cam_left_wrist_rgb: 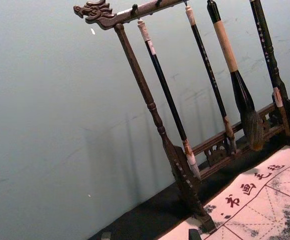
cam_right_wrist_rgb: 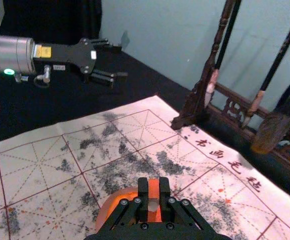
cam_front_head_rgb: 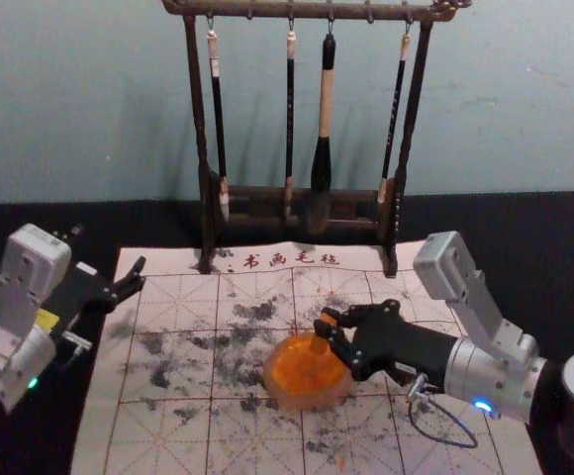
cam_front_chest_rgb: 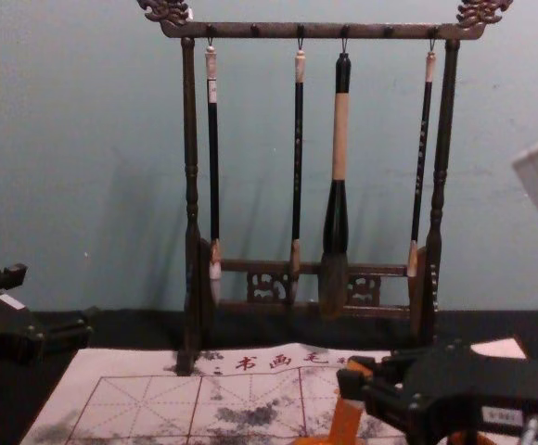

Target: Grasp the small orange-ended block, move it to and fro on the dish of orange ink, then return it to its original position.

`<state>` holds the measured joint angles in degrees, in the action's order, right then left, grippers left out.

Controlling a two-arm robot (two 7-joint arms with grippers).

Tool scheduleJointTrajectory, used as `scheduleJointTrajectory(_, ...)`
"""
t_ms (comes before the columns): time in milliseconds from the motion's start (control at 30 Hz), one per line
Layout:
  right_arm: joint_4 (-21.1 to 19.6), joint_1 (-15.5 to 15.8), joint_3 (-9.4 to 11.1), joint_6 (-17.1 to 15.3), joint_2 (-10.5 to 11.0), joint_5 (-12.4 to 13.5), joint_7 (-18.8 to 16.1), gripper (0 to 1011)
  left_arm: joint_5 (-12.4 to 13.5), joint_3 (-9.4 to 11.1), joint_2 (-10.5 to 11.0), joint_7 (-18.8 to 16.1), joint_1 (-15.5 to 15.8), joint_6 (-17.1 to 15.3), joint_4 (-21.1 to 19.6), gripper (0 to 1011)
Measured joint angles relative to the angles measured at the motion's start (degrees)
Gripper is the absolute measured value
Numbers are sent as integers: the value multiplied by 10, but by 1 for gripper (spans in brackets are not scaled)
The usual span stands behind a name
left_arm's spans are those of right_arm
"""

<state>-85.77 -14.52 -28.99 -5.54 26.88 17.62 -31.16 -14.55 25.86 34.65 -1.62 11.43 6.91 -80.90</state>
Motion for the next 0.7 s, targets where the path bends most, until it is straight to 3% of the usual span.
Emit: scheduleJointTrajectory(700,22,-34,-43,-20,-9,-26,-16,72,0,0,0,0,0,0,0,1001)
